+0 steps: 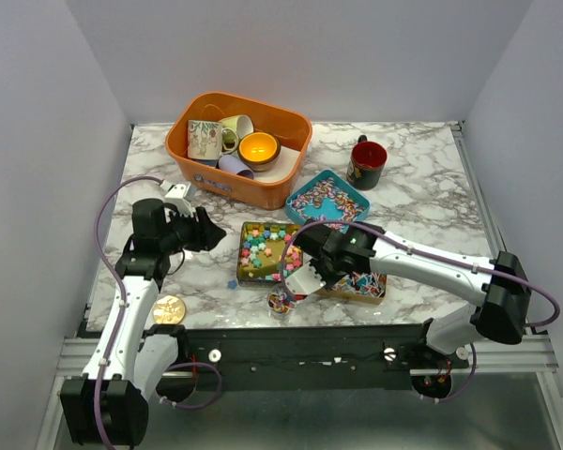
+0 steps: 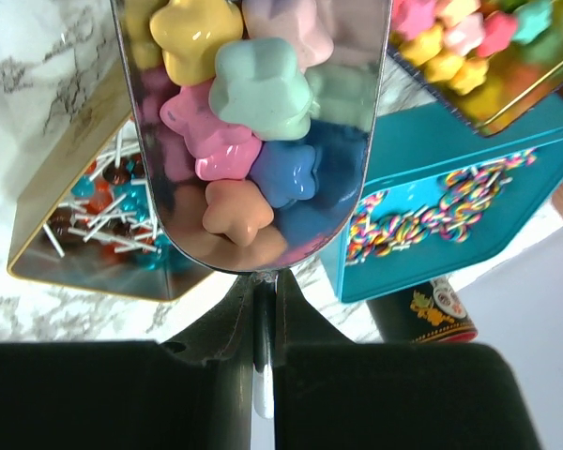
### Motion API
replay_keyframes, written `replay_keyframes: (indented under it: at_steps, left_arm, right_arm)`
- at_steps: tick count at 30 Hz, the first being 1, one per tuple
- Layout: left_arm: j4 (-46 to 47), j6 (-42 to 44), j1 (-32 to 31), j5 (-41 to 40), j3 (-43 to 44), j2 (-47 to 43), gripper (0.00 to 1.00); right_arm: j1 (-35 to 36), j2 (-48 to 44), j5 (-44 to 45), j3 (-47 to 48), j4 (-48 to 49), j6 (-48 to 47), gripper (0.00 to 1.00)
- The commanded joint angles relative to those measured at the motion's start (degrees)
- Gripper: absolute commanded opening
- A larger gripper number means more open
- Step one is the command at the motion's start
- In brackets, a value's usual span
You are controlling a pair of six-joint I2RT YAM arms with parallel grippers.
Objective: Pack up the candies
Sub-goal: Place the fake candies in the packing bottle.
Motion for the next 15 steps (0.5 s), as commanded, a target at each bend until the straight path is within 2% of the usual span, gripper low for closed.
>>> replay_keyframes:
  at_steps: [1, 15]
  left_arm:
    - [1.5, -1.8, 1.9, -1.4, -1.9, -3.3, 0.56]
    - [5.2, -4.5, 2.0, -1.0, -5.8, -8.6, 0.56]
  right_arm:
    - [3.0, 3.7, 8.6, 2.6, -4.4, 2.4, 0.01]
    - [11.9, 11.5, 21.9, 9.1, -12.4, 8.5, 0.01]
